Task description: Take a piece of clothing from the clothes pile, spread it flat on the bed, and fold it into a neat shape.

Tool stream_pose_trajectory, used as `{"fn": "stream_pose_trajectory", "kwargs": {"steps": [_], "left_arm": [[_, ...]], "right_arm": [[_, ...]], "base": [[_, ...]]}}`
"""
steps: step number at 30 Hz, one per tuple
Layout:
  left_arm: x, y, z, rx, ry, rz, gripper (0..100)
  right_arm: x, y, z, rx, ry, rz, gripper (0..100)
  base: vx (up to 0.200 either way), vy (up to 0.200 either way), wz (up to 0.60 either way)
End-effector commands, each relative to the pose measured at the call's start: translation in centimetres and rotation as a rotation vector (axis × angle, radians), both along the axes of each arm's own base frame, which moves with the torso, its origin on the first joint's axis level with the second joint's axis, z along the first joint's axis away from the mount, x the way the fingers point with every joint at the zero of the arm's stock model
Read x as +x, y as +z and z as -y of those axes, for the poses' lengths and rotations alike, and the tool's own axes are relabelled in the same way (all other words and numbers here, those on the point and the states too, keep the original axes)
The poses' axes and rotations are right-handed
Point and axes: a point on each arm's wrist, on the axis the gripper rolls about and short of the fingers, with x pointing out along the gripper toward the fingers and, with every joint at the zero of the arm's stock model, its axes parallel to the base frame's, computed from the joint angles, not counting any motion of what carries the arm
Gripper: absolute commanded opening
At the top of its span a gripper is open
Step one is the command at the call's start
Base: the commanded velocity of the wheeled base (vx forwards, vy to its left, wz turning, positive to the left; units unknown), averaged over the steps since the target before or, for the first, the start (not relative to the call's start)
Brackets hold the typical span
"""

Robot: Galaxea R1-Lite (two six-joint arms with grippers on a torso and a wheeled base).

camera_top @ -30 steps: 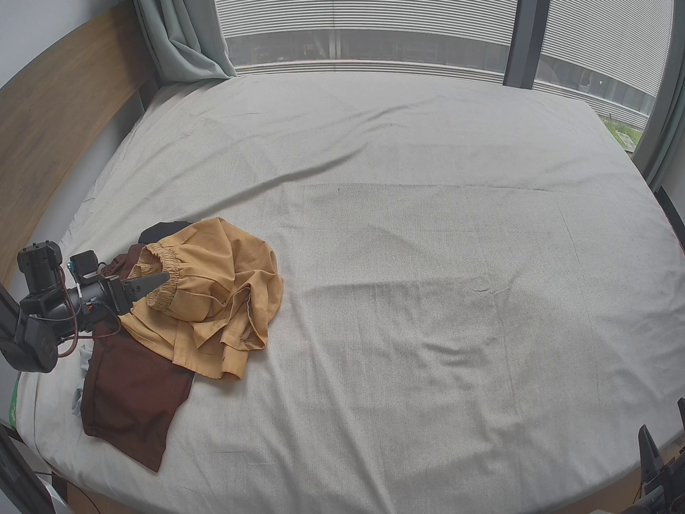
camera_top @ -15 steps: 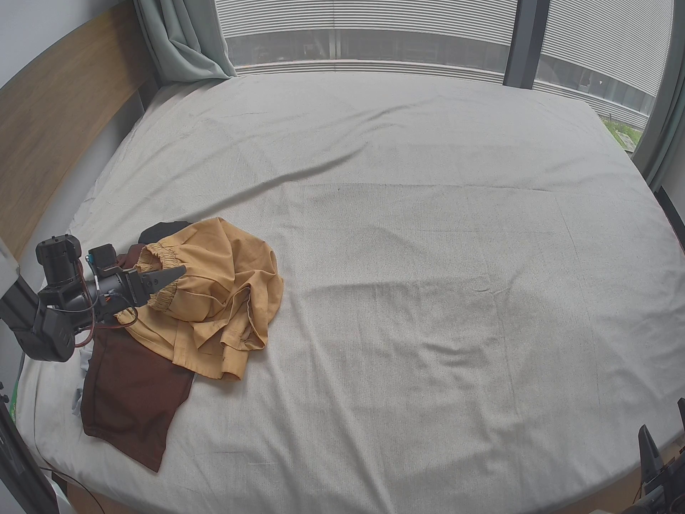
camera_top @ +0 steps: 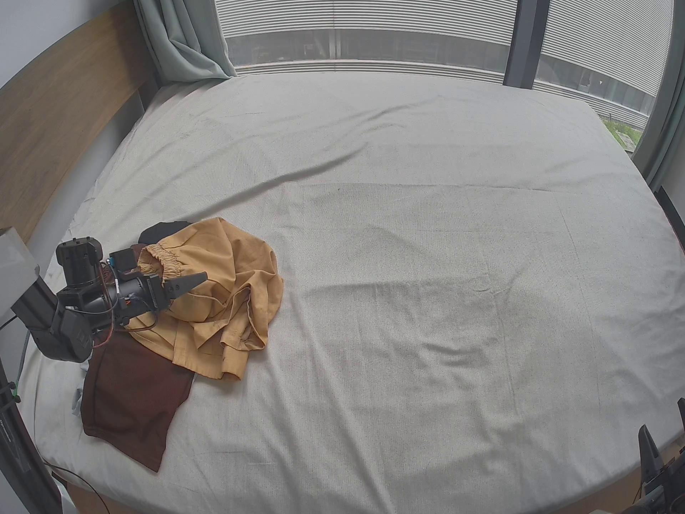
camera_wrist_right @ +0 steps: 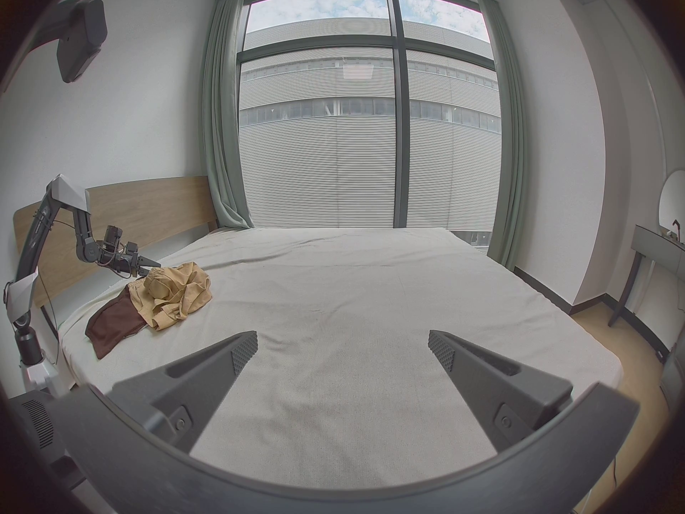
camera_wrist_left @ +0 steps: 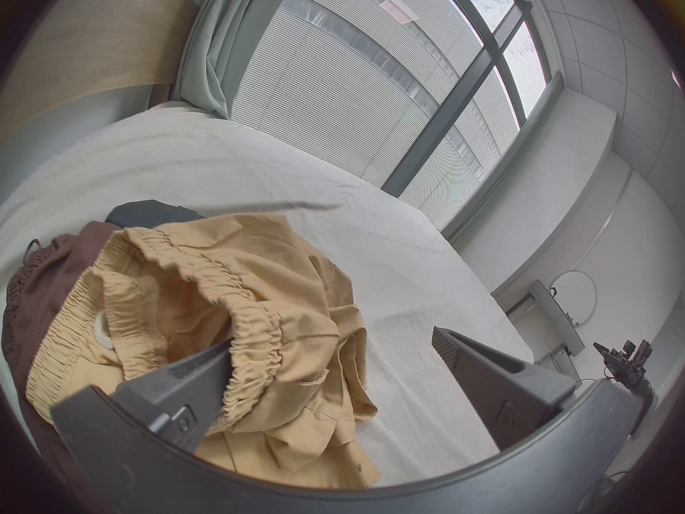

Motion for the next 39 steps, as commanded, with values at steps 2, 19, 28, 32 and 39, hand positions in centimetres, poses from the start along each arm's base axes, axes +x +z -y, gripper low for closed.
{"fn": "stream_pose_trajectory", "kwargs": {"steps": [2, 19, 28, 32, 39], "left_arm": [[0.0, -0.3, 0.7, 0.0, -0.019, -0.009, 100], [0.3, -1.8, 0.7, 0.03, -0.013, -0.029, 100], [0.3, -2.0, 0.5, 0.037, -0.009, -0.03, 0], [0.0, -2.1, 0.5, 0.038, -0.012, -0.036, 0], [-0.2, -2.1, 0.6, 0.035, -0.024, -0.039, 0]], "right_arm": [[0.0, -0.5, 0.0, -0.001, 0.001, -0.004, 100], [0.0, -0.5, 0.0, 0.001, 0.001, -0.002, 100], [0.0, -0.5, 0.0, -0.001, 0.001, -0.002, 100], [0.0, -0.5, 0.0, -0.001, 0.001, -0.004, 100], [0.0, -0.5, 0.0, 0.001, 0.001, -0.002, 100]], "base": [[0.0, 0.0, 0.0], [0.0, 0.0, 0.0], [0.0, 0.0, 0.0], [0.0, 0.0, 0.0], [0.0, 0.0, 0.0]]}}
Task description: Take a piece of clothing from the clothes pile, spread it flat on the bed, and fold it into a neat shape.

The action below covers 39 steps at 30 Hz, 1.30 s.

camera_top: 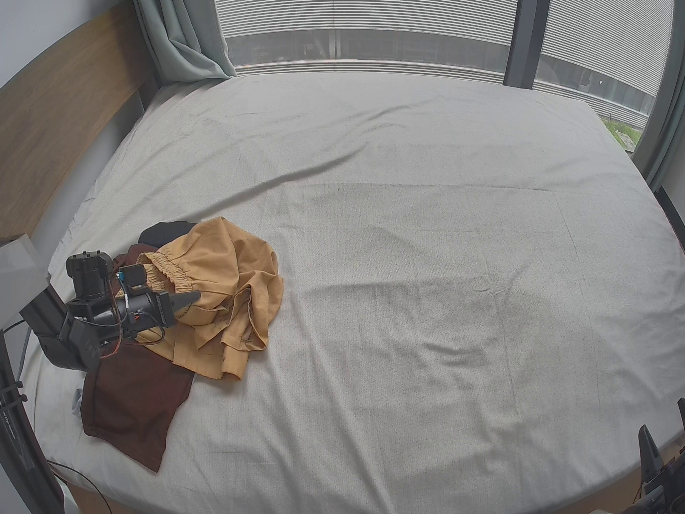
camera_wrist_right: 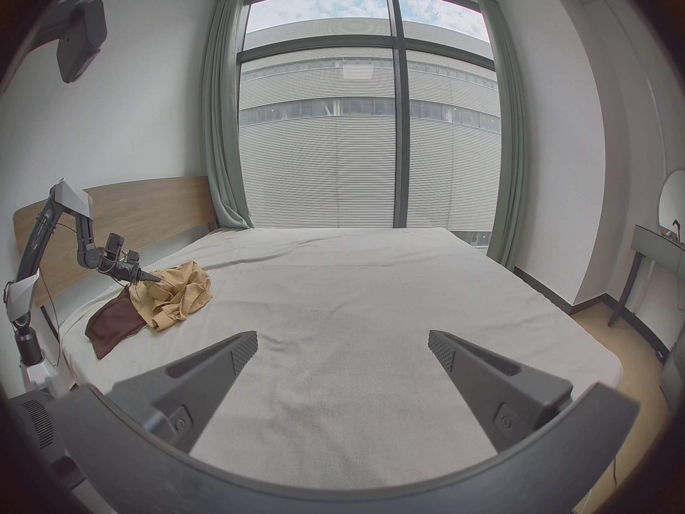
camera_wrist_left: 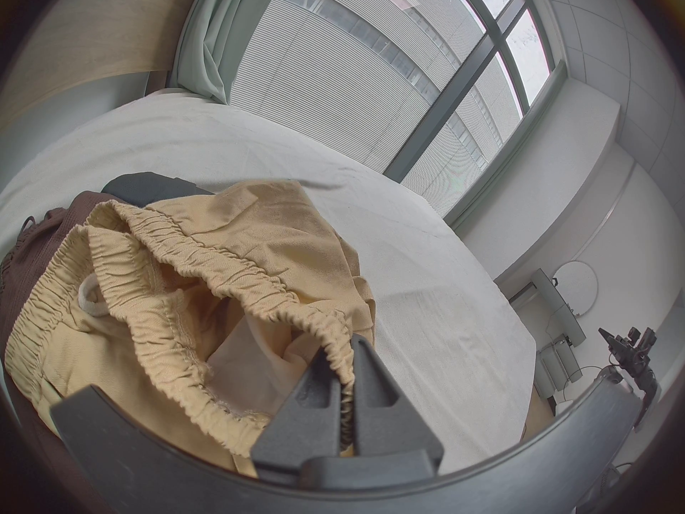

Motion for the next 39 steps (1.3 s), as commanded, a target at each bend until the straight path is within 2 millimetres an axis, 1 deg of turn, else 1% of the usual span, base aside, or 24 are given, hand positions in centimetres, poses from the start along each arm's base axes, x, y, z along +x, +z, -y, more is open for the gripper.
{"fn": "stream_pose_trajectory", "kwargs": {"steps": [1, 4, 6, 10, 16, 21, 22, 25, 27, 30, 39], "left_arm": [[-0.1, 0.3, 0.1, -0.002, -0.004, 0.005, 0], [-0.3, 0.4, 0.2, -0.008, -0.005, 0.001, 0], [-0.7, 0.4, 0.2, -0.012, -0.004, -0.01, 0], [-1.3, 0.0, 0.2, -0.012, 0.003, -0.034, 0], [-1.6, 0.2, 0.2, -0.039, 0.022, -0.057, 0], [-1.9, 0.9, 0.1, -0.117, 0.053, -0.094, 0], [-2.5, 2.6, 0.3, -0.177, 0.068, -0.093, 0], [-3.2, 3.9, 0.7, -0.225, 0.066, -0.096, 0], [-3.5, 4.5, 0.7, -0.226, 0.062, -0.081, 0], [-3.6, 4.9, 0.7, -0.222, 0.066, -0.066, 0], [-4.8, 5.6, 1.0, -0.21, 0.056, -0.046, 0]], "right_arm": [[0.0, -0.5, 0.0, -0.001, 0.001, -0.002, 100], [0.0, -0.5, 0.0, -0.001, 0.001, -0.004, 100], [0.0, -0.5, 0.0, -0.001, 0.001, -0.004, 100], [0.0, -0.5, 0.0, -0.001, 0.001, -0.004, 100], [0.0, -0.5, 0.0, -0.001, 0.001, -0.004, 100], [0.0, -0.5, 0.0, -0.001, 0.001, -0.002, 100], [0.0, -0.5, 0.0, -0.001, 0.001, -0.004, 100], [0.0, -0.5, 0.0, -0.001, 0.001, -0.002, 100], [0.0, -0.5, 0.0, -0.001, 0.001, -0.004, 100], [0.0, -0.5, 0.0, -0.001, 0.001, -0.004, 100], [0.0, -0.5, 0.0, 0.001, 0.001, -0.002, 100]], "base": [[0.0, 0.0, 0.0], [0.0, 0.0, 0.0], [0.0, 0.0, 0.0], [0.0, 0.0, 0.0], [0.0, 0.0, 0.0], [0.0, 0.0, 0.0], [0.0, 0.0, 0.0], [0.0, 0.0, 0.0], [0.0, 0.0, 0.0], [0.0, 0.0, 0.0], [0.0, 0.0, 0.0]]}}
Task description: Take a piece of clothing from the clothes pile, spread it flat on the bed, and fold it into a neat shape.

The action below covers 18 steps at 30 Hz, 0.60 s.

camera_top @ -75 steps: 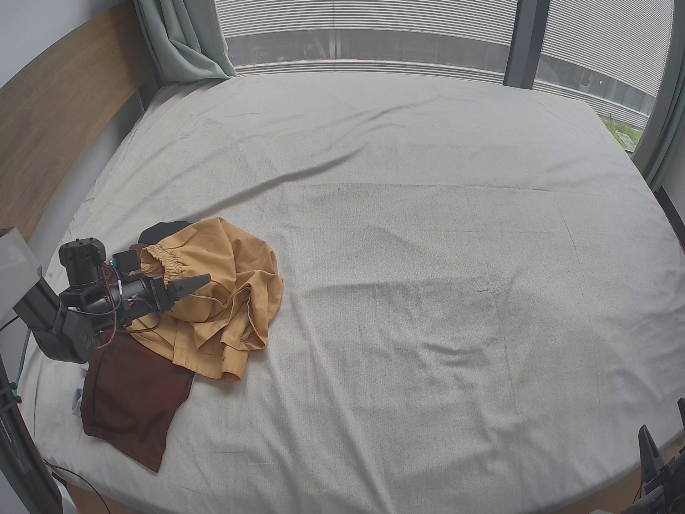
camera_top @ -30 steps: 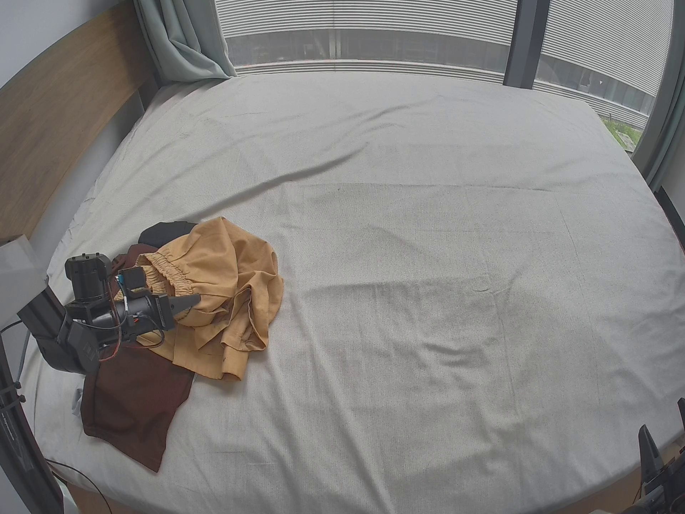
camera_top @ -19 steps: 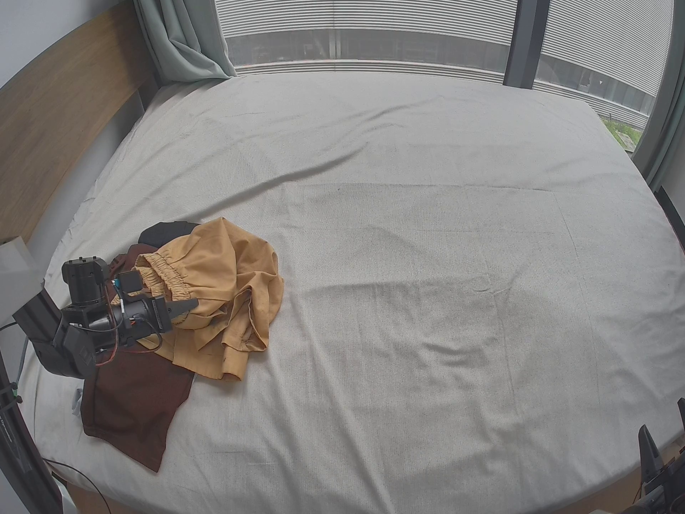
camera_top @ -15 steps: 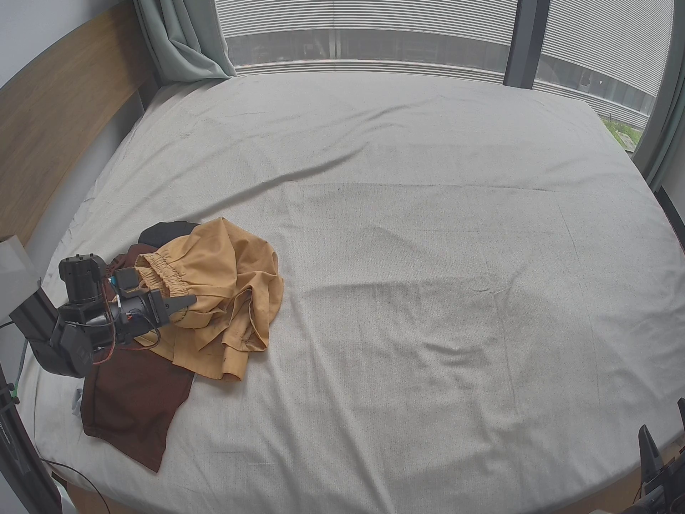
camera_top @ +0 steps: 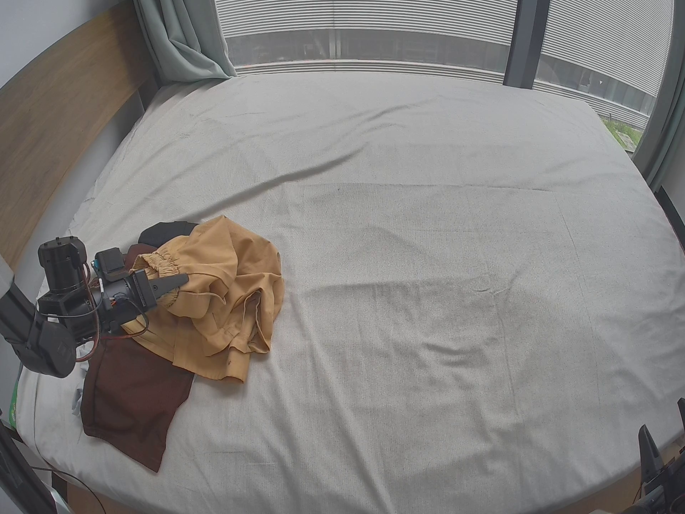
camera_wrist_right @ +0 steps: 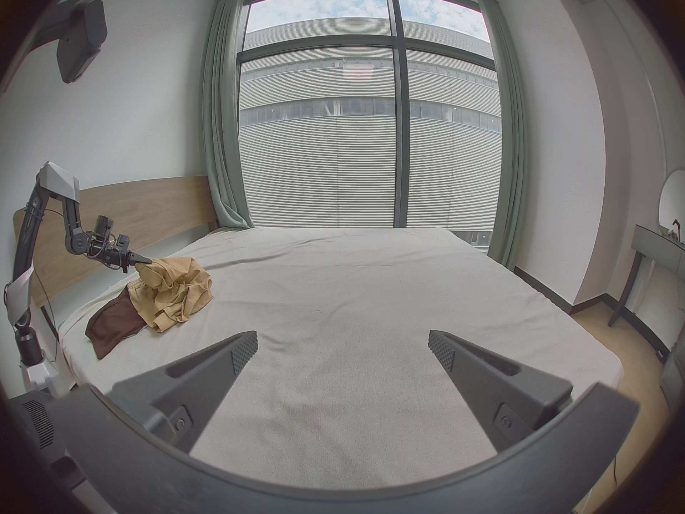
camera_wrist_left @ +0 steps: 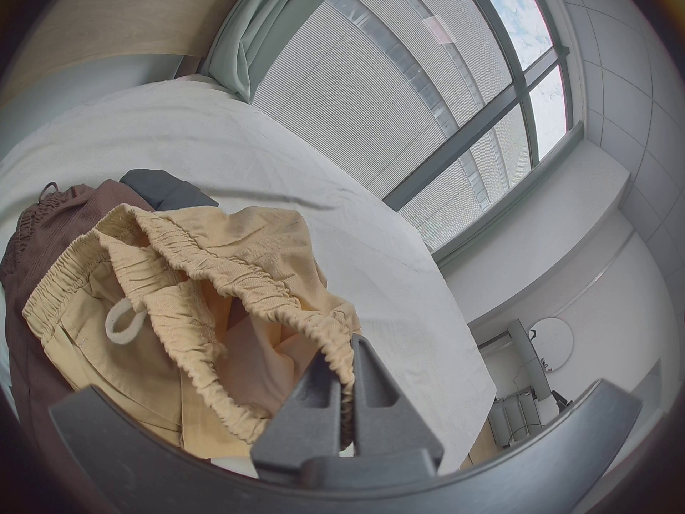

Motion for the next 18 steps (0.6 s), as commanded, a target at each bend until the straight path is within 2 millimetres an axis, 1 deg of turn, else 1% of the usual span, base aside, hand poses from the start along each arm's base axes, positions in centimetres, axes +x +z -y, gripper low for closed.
{"fn": "stream_pose_trajectory", "kwargs": {"steps": [1, 5, 6, 7, 11, 13, 15, 18], "left_arm": [[-0.7, 0.8, 0.3, 0.0, -0.002, 0.02, 0], [-1.2, 1.9, 1.5, -0.036, 0.014, 0.017, 0], [-1.2, 1.9, 1.5, -0.036, 0.014, 0.017, 0], [-1.2, 2.6, 2.2, -0.064, 0.05, 0.016, 0], [-1.0, 3.6, 3.3, -0.154, 0.109, 0.052, 0], [-0.9, 3.8, 3.5, -0.17, 0.116, 0.061, 0], [-0.7, 4.2, 4.4, -0.234, 0.176, 0.084, 0], [-0.4, 4.0, 5.3, -0.273, 0.227, 0.089, 0]], "right_arm": [[0.0, -0.5, 0.0, 0.0, 0.0, -0.003, 100], [0.0, -0.5, 0.0, 0.0, 0.0, -0.002, 100], [0.0, -0.5, 0.0, 0.0, 0.0, -0.002, 100], [0.0, -0.5, 0.0, 0.0, 0.0, -0.003, 100], [0.0, -0.5, 0.0, 0.0, 0.0, -0.002, 100], [0.0, -0.5, 0.0, 0.0, 0.0, -0.003, 100], [0.0, -0.5, 0.0, 0.0, 0.0, -0.002, 100], [0.0, -0.5, 0.0, 0.0, 0.0, -0.002, 100]], "base": [[0.0, 0.0, 0.0], [0.0, 0.0, 0.0], [0.0, 0.0, 0.0], [0.0, 0.0, 0.0], [0.0, 0.0, 0.0], [0.0, 0.0, 0.0], [0.0, 0.0, 0.0], [0.0, 0.0, 0.0]]}}
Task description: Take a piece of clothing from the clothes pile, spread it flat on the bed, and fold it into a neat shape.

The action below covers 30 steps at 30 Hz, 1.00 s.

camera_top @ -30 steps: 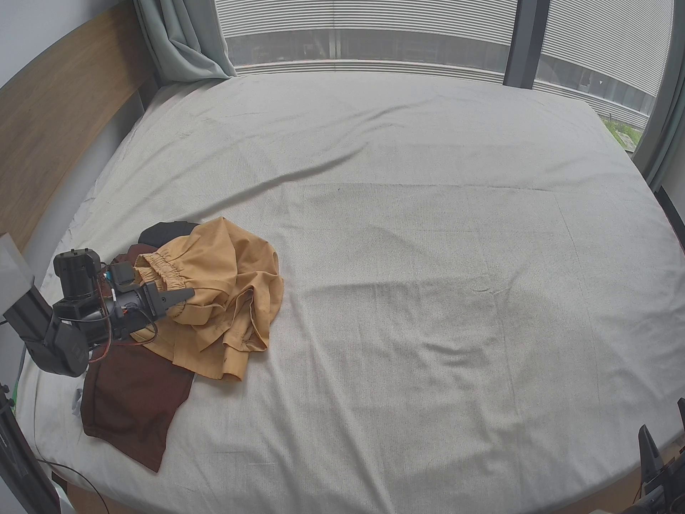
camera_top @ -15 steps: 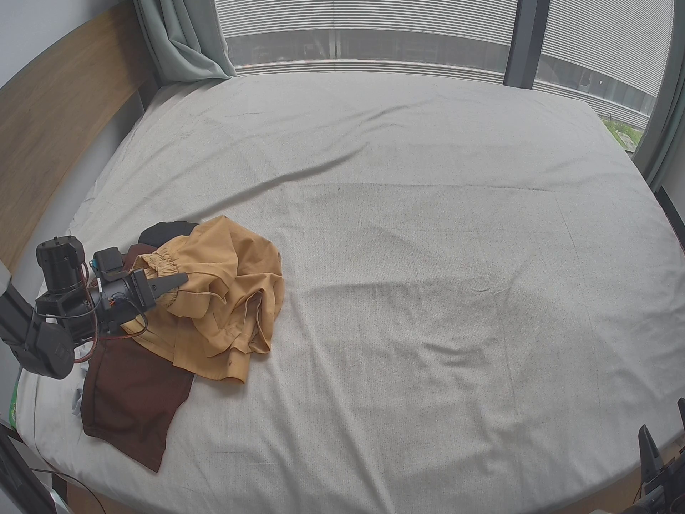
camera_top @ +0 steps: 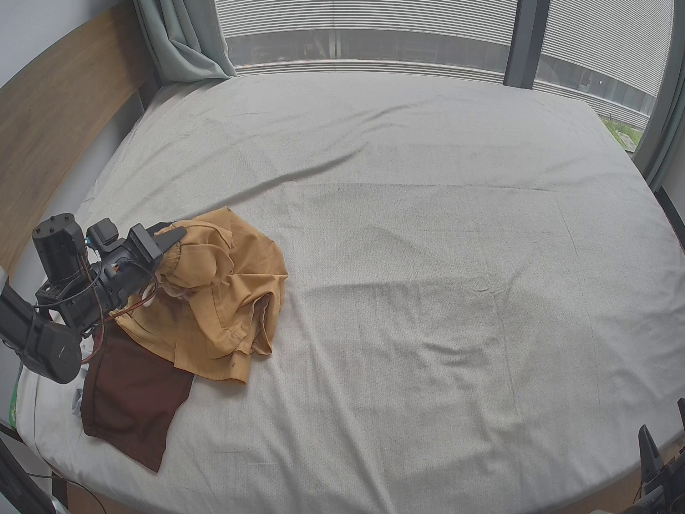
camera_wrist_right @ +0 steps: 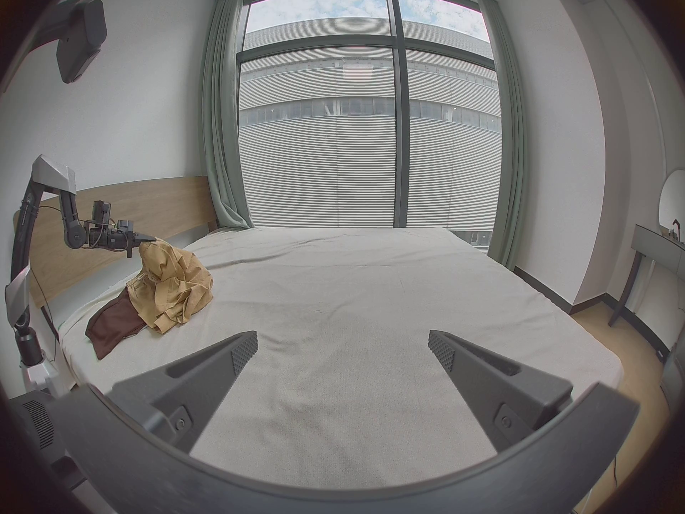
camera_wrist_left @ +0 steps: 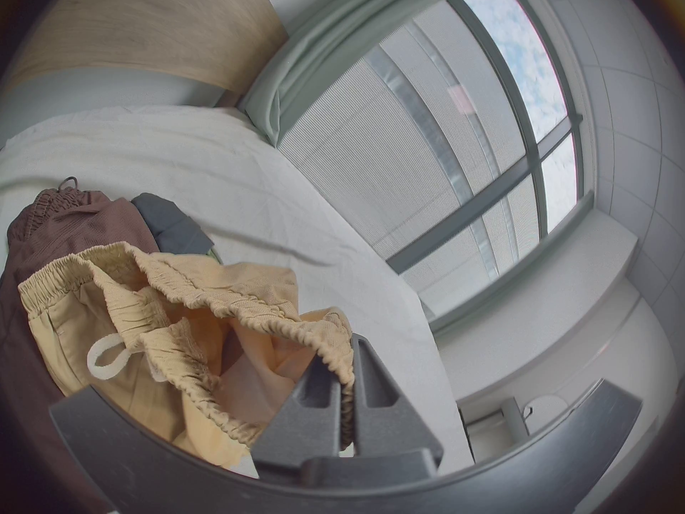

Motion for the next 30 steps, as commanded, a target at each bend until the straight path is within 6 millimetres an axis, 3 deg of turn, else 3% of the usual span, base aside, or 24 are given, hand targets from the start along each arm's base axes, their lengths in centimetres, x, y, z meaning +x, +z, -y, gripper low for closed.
{"fn": "stream_pose_trajectory", "kwargs": {"steps": [1, 6, 19, 30], "left_arm": [[0.3, 0.0, 2.0, -0.06, 0.021, 0.022, 0], [0.2, 0.1, 3.0, -0.099, 0.043, 0.043, 0], [0.2, 1.5, 8.2, -0.265, 0.161, 0.059, 0], [-0.4, 2.1, 11.4, -0.338, 0.14, 0.06, 0]], "right_arm": [[0.0, -0.5, 0.0, -0.001, 0.0, -0.002, 100], [0.0, -0.5, 0.0, -0.001, 0.0, -0.004, 100], [0.0, -0.5, 0.0, -0.001, 0.0, -0.004, 100], [0.0, -0.5, 0.0, -0.001, 0.0, -0.004, 100]], "base": [[0.0, 0.0, 0.0], [0.0, 0.0, 0.0], [0.0, 0.0, 0.0], [0.0, 0.0, 0.0]]}}
